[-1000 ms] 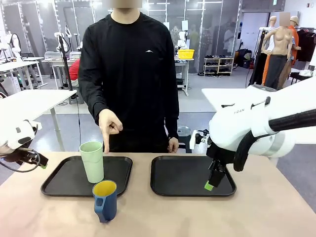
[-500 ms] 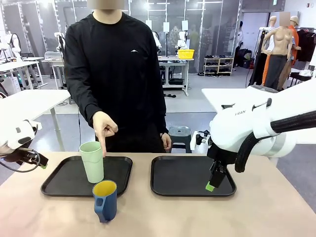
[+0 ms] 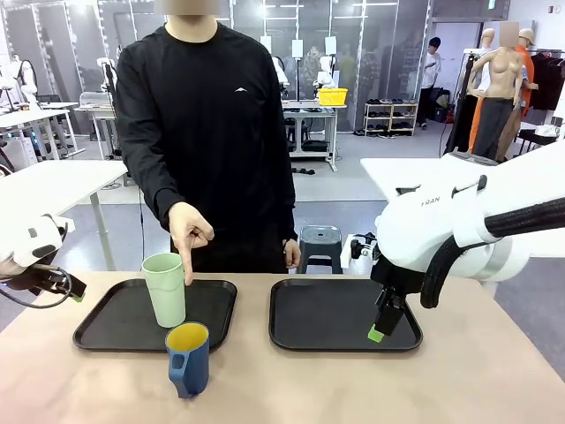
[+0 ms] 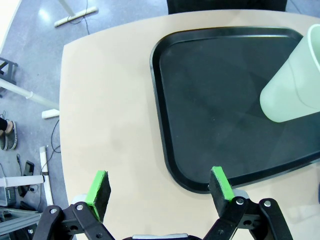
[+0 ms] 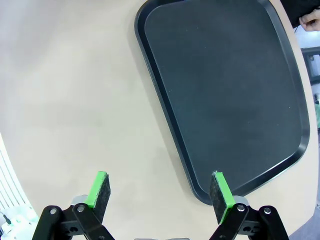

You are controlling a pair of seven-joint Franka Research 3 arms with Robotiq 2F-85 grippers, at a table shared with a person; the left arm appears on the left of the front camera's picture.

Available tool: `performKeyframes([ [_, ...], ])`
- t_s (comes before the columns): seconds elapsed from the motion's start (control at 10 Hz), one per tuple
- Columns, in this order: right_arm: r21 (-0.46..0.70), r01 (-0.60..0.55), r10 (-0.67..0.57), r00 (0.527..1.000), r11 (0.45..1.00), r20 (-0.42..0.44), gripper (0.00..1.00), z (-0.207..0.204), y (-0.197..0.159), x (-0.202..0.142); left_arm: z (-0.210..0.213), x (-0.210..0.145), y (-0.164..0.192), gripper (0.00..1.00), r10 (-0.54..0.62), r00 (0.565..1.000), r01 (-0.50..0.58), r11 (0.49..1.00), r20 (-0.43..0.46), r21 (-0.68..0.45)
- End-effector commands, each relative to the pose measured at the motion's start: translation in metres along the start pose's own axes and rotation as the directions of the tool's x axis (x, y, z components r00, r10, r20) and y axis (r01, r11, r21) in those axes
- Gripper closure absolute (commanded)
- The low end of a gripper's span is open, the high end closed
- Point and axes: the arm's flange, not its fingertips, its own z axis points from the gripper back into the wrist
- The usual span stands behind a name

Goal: Sort and store the cups by type.
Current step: Pick up the Handle plastic cup and place it into the empty Flat Tray.

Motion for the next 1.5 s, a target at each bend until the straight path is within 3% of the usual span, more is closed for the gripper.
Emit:
performKeyframes([
  [0.0, -0.005, 0.0, 0.0, 1.0, 1.0, -0.006, 0.0, 0.001, 0.0, 0.0, 0.0, 0.0, 0.002, 0.0, 0.003, 1.0, -0.003, 1.0, 0.001, 0.001],
  [0.4, -0.005, 0.0, 0.0, 1.0, 1.0, -0.006, 0.0, 0.001, 0.0, 0.0, 0.0, 0.0, 0.0, 0.0, 0.0, 1.0, 0.0, 1.0, 0.0, 0.0],
  [0.6, -0.005, 0.0, 0.0, 1.0, 1.0, -0.006, 0.0, 0.001, 0.0, 0.0, 0.004, -0.006, 0.009, 0.0, -0.16, 0.987, 0.159, 0.987, -0.02, -0.036],
  [0.7, -0.005, 0.0, 0.0, 1.0, 1.0, -0.006, 0.0, 0.001, 0.0, 0.0, 0.006, -0.012, 0.014, 0.0, -0.294, 0.955, 0.291, 0.953, -0.028, -0.086],
  [0.9, -0.005, 0.0, 0.0, 1.0, 1.0, -0.006, 0.0, 0.001, 0.0, 0.0, 0.011, -0.027, 0.021, 0.0, -0.537, 0.842, 0.522, 0.833, -0.041, -0.185],
  [1.1, -0.005, 0.0, 0.0, 1.0, 1.0, -0.006, 0.0, 0.001, 0.0, 0.0, 0.014, -0.046, 0.022, 0.0, -0.735, 0.674, 0.684, 0.658, -0.074, -0.315],
  [1.4, -0.005, 0.0, 0.0, 1.0, 1.0, -0.006, 0.0, 0.001, 0.0, 0.0, 0.016, -0.061, 0.02, 0.0, -0.86, 0.507, 0.77, 0.48, -0.053, -0.421],
])
